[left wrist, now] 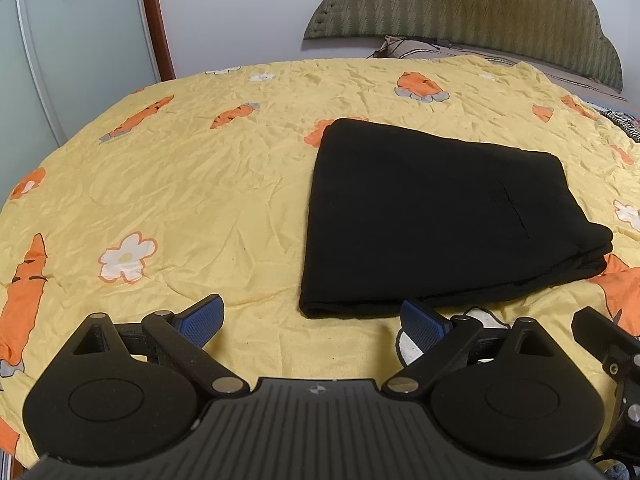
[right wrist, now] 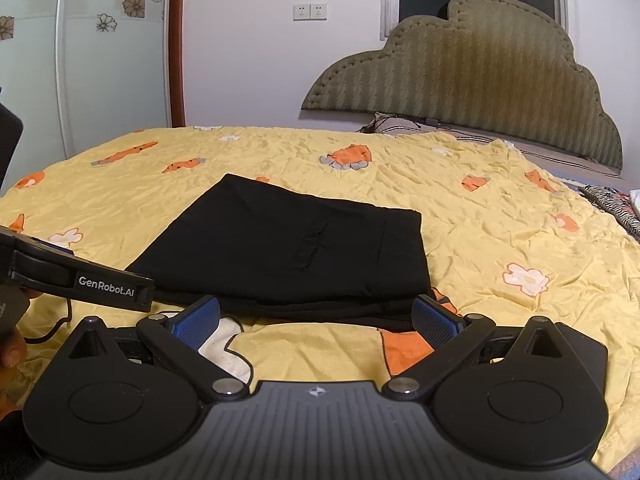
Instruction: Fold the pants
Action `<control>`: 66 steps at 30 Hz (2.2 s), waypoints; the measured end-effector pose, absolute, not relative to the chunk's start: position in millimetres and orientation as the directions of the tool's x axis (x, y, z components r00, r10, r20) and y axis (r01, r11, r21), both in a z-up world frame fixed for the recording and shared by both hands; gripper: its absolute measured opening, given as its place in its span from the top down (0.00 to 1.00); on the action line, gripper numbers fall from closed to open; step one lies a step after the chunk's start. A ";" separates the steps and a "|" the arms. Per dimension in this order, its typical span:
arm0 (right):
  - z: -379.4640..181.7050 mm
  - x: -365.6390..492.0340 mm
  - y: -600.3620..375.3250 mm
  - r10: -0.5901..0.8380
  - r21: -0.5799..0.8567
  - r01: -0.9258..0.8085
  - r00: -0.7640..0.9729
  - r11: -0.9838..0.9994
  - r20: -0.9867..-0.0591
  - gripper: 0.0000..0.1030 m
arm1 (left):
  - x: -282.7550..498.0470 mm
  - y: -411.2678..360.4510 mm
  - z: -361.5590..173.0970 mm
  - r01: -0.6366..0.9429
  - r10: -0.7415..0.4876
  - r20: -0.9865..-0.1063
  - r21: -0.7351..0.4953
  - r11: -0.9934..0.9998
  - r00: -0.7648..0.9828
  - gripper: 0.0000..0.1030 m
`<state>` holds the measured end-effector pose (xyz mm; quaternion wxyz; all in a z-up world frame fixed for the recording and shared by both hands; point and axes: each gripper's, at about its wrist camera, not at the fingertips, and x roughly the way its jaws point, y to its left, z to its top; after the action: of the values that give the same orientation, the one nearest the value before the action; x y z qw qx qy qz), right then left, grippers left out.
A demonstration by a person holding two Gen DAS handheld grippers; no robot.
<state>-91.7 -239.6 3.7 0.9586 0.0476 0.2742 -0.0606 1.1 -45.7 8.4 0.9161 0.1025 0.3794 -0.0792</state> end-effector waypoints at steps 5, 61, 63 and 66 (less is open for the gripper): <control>4.1 -90.7 -240.1 -0.100 0.055 0.153 0.838 0.987 -0.536 0.00 | 0.6 -43.5 7.6 0.220 -0.070 -0.714 0.120 0.968 0.697 0.06; 4.0 -94.1 -237.0 -0.072 0.054 0.121 0.838 0.991 -0.541 0.00 | 1.6 -39.7 6.3 0.197 -0.061 -0.704 0.114 0.974 0.708 0.06; 4.7 -94.6 -235.9 -0.073 0.050 0.118 0.839 0.992 -0.539 0.00 | 1.9 -38.7 6.8 0.196 -0.067 -0.707 0.103 0.975 0.704 0.06; 5.8 -95.5 -234.7 -0.072 0.046 0.114 0.842 0.992 -0.534 0.00 | 1.2 -38.3 7.7 0.195 -0.067 -0.703 0.104 0.975 0.708 0.06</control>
<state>-95.5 -234.7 5.8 0.9590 0.0379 0.2766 -0.0487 1.2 -38.3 7.7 0.9201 0.0854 0.3756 -0.0711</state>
